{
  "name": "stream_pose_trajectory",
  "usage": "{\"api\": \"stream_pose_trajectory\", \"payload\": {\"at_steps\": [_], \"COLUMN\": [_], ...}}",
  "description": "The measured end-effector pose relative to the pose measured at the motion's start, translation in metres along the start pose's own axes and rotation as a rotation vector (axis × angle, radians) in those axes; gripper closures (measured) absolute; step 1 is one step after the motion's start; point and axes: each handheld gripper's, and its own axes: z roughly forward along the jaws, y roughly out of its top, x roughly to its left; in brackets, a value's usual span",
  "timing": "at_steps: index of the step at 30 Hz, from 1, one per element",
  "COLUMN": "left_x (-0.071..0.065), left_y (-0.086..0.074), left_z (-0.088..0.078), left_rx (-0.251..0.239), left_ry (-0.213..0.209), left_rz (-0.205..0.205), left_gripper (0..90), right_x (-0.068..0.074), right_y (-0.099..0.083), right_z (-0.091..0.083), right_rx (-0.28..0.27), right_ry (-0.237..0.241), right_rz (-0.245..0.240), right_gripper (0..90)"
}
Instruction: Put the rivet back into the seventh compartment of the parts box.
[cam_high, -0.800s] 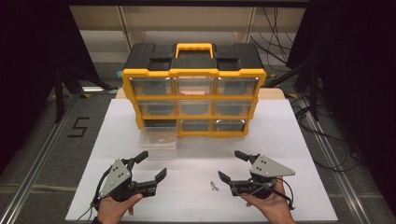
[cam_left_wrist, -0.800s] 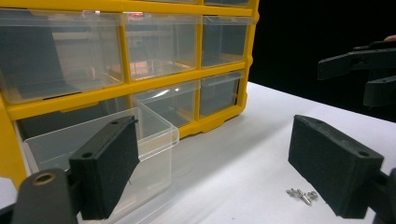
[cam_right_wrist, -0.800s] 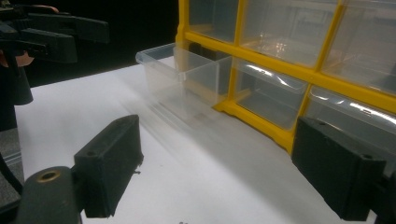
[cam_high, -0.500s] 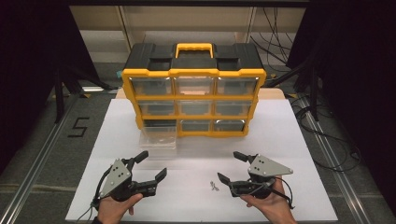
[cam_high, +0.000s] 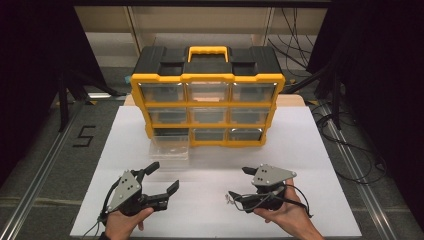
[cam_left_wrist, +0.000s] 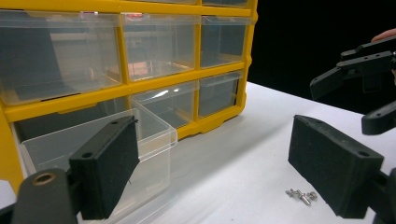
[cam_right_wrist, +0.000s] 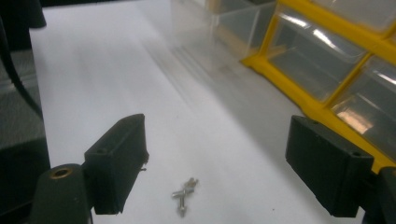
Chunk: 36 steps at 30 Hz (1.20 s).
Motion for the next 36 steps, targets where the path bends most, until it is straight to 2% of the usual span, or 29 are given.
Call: {"api": "stream_pose_trajectory", "payload": {"at_steps": [1, 2, 3, 7, 10, 12, 14, 16, 20, 23, 24, 25, 29, 30, 36], "left_x": [0.000, 0.000, 0.000, 0.000, 0.000, 0.000, 0.000, 0.000, 0.000, 0.000, 0.000, 0.000, 0.000, 0.000, 0.000], "left_y": [0.000, 0.000, 0.000, 0.000, 0.000, 0.000, 0.000, 0.000, 0.000, 0.000, 0.000, 0.000, 0.000, 0.000, 0.000], "left_z": [0.000, 0.000, 0.000, 0.000, 0.000, 0.000, 0.000, 0.000, 0.000, 0.000, 0.000, 0.000, 0.000, 0.000, 0.000], "left_rx": [0.000, 0.002, 0.001, 0.003, -0.005, -0.005, -0.003, -0.004, -0.003, -0.001, 0.000, -0.002, -0.002, -0.001, -0.004], "left_ry": [0.000, -0.002, -0.002, -0.002, -0.002, -0.002, -0.003, -0.003, -0.004, -0.003, -0.004, -0.004, -0.005, -0.006, -0.004], "left_rz": [0.000, 0.002, 0.001, 0.001, -0.002, -0.002, -0.001, -0.001, 0.002, 0.000, 0.001, 0.001, 0.000, 0.002, 0.000], "left_gripper": [15.7, 15.7, 15.7, 15.7, 15.7, 15.7, 15.7, 15.7, 15.7, 15.7, 15.7, 15.7, 15.7, 15.7, 15.7], "right_x": [0.000, -0.001, -0.001, 0.000, 0.003, 0.004, 0.004, 0.004, 0.002, 0.001, 0.000, 0.000, -0.001, -0.002, -0.001], "right_y": [0.000, 0.003, 0.003, 0.007, 0.008, 0.008, 0.007, 0.006, 0.001, -0.001, -0.005, -0.006, -0.009, -0.010, -0.013], "right_z": [0.000, 0.004, 0.007, 0.020, 0.031, 0.034, 0.043, 0.048, 0.059, 0.063, 0.067, 0.067, 0.070, 0.071, 0.076], "right_rx": [0.000, 0.052, 0.064, 0.171, 0.236, 0.257, 0.326, 0.366, 0.426, 0.458, 0.495, 0.507, 0.533, 0.544, 0.587], "right_ry": [0.000, 0.017, 0.021, 0.066, 0.082, 0.089, 0.115, 0.133, 0.149, 0.161, 0.176, 0.172, 0.178, 0.189, 0.197], "right_rz": [0.000, -0.018, -0.025, -0.070, -0.089, -0.087, -0.107, -0.112, -0.127, -0.115, -0.111, -0.107, -0.099, -0.088, -0.087], "right_gripper": [21.4, 21.9, 22.3, 26.0, 28.6, 29.8, 33.8, 35.3, 40.9, 43.4, 46.0, 46.9, 52.4, 56.3, 66.3]}}
